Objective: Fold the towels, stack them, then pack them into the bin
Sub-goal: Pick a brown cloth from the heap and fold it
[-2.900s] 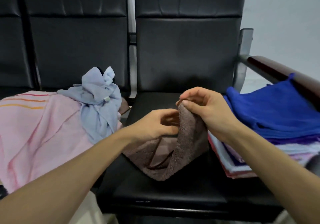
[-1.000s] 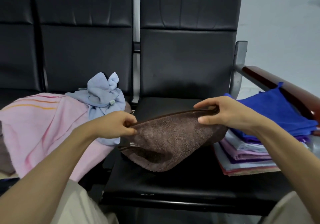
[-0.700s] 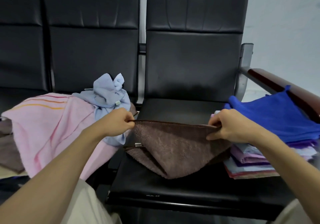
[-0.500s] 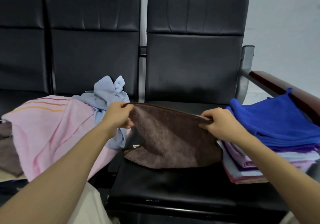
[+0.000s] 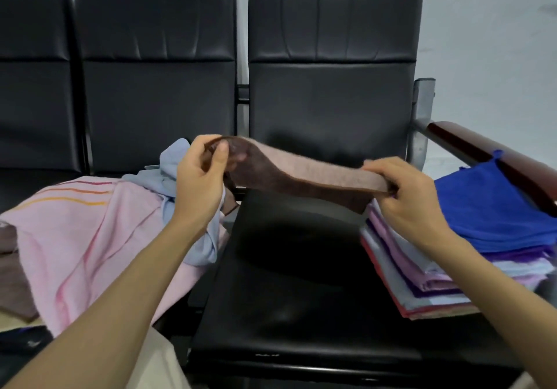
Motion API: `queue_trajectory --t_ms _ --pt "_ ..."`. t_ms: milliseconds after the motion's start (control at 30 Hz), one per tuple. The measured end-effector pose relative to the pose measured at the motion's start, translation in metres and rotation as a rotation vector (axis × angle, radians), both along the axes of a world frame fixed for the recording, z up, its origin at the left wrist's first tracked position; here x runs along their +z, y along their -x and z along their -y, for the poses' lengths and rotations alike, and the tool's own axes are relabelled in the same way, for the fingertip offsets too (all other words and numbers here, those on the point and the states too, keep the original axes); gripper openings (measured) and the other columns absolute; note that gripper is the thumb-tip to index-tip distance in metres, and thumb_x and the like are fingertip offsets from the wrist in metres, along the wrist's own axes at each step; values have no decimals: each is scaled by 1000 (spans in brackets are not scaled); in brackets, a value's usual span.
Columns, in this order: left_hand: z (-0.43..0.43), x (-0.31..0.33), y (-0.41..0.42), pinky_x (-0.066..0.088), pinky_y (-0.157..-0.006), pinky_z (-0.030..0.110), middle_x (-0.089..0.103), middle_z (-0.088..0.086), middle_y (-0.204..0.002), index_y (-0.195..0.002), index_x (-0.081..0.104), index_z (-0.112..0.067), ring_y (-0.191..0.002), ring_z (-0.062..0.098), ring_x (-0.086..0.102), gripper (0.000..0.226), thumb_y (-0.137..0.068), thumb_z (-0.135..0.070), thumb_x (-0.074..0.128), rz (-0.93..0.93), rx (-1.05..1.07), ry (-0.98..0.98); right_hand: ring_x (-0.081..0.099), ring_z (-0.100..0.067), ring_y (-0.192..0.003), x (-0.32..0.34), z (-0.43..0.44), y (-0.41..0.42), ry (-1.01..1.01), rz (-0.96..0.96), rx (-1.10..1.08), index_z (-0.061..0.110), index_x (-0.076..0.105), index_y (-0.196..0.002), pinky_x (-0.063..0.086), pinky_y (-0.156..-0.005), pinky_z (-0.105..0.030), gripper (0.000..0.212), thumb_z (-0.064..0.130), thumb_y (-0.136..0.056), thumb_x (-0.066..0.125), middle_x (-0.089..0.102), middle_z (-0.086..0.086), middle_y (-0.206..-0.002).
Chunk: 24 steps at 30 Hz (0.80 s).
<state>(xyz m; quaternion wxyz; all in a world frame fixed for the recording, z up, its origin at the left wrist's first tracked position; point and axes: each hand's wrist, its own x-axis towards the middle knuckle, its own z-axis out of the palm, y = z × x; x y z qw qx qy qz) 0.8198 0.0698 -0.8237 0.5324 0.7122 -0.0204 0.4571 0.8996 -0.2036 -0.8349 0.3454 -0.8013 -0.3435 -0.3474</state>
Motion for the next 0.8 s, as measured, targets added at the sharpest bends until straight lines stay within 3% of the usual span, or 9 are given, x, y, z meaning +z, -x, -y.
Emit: queue_trajectory --t_ms 100,167,233,300,367,467,600,700,800 --pt "-22 -12 19 42 -70 7 63 -13 -78 -93 62 -19 -73 -6 59 12 -97 -13 53 -223 72 -284 53 -3 -71 -11 12 18 348 -89 165 15 67 -77 37 -68 -9 16 1 -74 61 61 10 -73" --pt "-33 -26 26 44 -75 14 67 -10 -79 -89 64 -25 -76 1 60 12 -94 -16 57 -422 109 -455 45 -8 -63 -22 13 28 648 -202 230 16 57 -67 31 -67 -6 17 14 -84 61 51 11 -61" --pt "-40 -39 29 43 -77 21 66 -4 -80 -89 62 -19 -76 10 60 10 -95 -17 55 -613 25 -468 40 -7 -59 -38 10 40 899 -431 310 16 53 -68 30 -65 -6 27 26 -92 59 48 8 -58" --pt "-45 -50 31 43 -74 26 64 1 -84 -90 61 -15 -79 17 59 12 -97 -19 51 -787 -92 -450 40 -2 -54 -51 8 46 1029 -541 365 15 54 -71 28 -60 -12 30 34 -94 56 45 11 -54" --pt "-51 -61 32 41 -70 23 62 -5 -86 -90 59 -20 -82 11 56 14 -98 -23 49 -899 -122 -462 43 -1 -52 -53 5 46 1093 -597 362 15 52 -68 28 -58 -14 36 40 -94 56 43 10 -53" --pt "-54 -78 24 40 -67 27 62 -3 -84 -88 60 -19 -81 14 56 15 -98 -25 50 -906 -72 -420 42 -2 -50 -47 3 38 1050 -672 281 19 40 -58 32 -54 -11 44 41 -93 56 38 4 -54" --pt "-50 -95 5 41 -79 34 66 4 -94 -98 63 -11 -91 22 60 18 -97 -24 51 -848 32 -376 45 -4 -54 -58 -14 22 801 -645 187 25 49 -60 33 -57 -16 35 36 -92 58 49 9 -58" --pt "-45 -103 -10 35 -76 28 65 2 -99 -103 60 -12 -94 20 57 16 -98 -21 48 -798 104 -323 50 -11 -65 -76 -26 3 592 -648 -10 28 45 -58 33 -63 -22 37 33 -91 60 49 13 -59" --pt "-42 -113 -26 35 -78 28 65 8 -106 -106 59 -12 -99 26 57 17 -99 -22 47 -802 162 -336 56 -18 -74 -95 -33 -16 510 -752 -216 24 47 -57 35 -65 -24 37 34 -89 62 53 6 -63"
